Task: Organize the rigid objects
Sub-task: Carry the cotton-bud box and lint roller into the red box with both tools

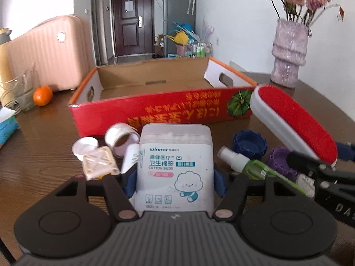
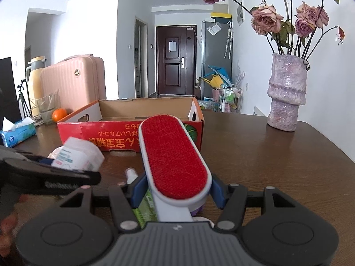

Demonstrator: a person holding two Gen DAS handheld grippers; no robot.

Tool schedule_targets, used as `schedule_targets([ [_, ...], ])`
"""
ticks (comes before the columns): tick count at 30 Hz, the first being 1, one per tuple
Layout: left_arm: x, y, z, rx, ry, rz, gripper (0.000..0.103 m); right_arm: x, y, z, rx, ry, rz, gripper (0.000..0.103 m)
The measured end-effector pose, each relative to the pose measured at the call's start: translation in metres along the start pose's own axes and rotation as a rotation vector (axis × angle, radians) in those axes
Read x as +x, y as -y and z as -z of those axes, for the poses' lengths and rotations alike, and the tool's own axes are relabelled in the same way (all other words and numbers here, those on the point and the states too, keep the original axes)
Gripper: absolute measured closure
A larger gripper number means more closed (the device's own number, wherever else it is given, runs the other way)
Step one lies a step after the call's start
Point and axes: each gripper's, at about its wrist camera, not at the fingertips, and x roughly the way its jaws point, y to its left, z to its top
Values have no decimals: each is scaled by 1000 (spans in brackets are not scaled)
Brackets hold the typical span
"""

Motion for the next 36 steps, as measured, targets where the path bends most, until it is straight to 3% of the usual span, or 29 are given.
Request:
schedule_targets([
  [9,-45,-21,-7,-43,94,7,37,-18,-22,-6,7,44,-19,44],
  [20,-72,-40,-21,-61,172,-7,37,-29,-48,-31,-10,112,-31,44],
  [36,-61,-61,-55,-109,202,-13,37,-7,-64,-66,-28,157,-27,44],
])
